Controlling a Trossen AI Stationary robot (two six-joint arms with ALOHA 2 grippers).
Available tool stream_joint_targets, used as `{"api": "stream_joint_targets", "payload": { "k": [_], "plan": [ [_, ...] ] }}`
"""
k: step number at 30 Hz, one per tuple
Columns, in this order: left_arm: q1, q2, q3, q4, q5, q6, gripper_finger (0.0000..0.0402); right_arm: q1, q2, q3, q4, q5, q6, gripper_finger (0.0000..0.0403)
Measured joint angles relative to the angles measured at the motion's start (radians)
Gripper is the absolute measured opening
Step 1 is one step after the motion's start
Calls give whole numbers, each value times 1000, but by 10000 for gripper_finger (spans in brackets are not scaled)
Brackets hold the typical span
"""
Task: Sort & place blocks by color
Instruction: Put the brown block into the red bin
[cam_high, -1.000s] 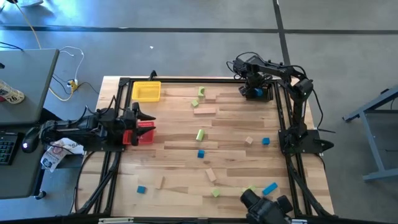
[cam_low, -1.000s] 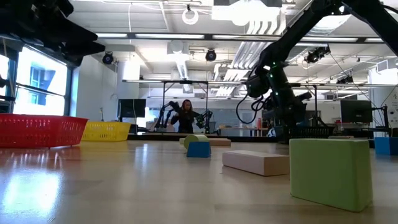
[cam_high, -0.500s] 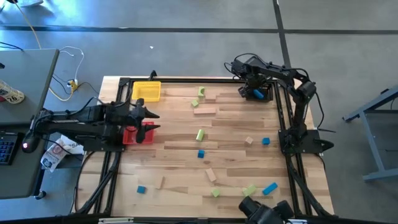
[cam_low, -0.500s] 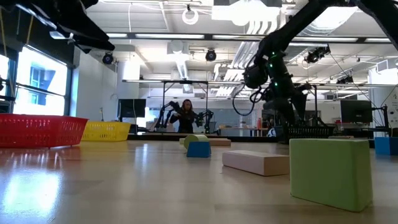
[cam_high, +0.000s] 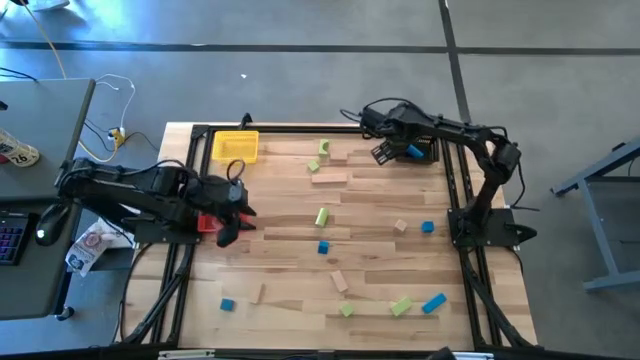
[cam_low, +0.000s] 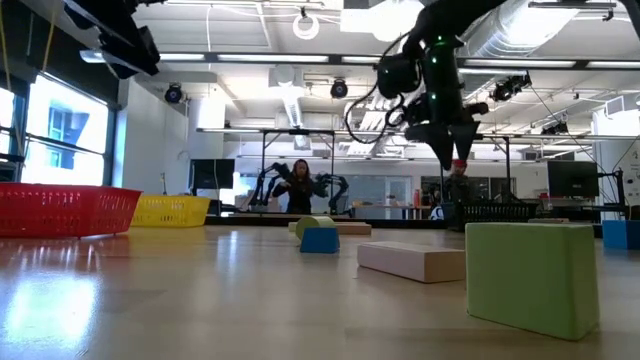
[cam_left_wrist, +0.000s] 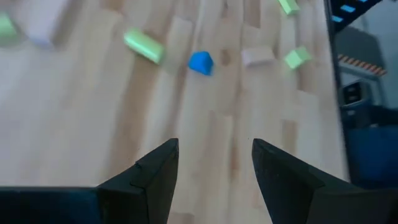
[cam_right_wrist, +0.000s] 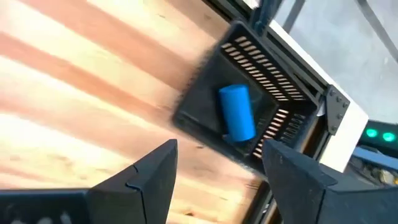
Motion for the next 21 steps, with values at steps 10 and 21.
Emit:
{"api": "stream_joint_targets", "payload": {
  "k": [10, 21],
  "plan": [
    [-185, 115, 3, -7, 34, -456, 190, 125, -20, 0, -11, -4, 41, 220],
    [-345, 281, 3, -6, -13, -754, 190, 212, -20, 0, -11, 1, 83, 220]
  ]
}}
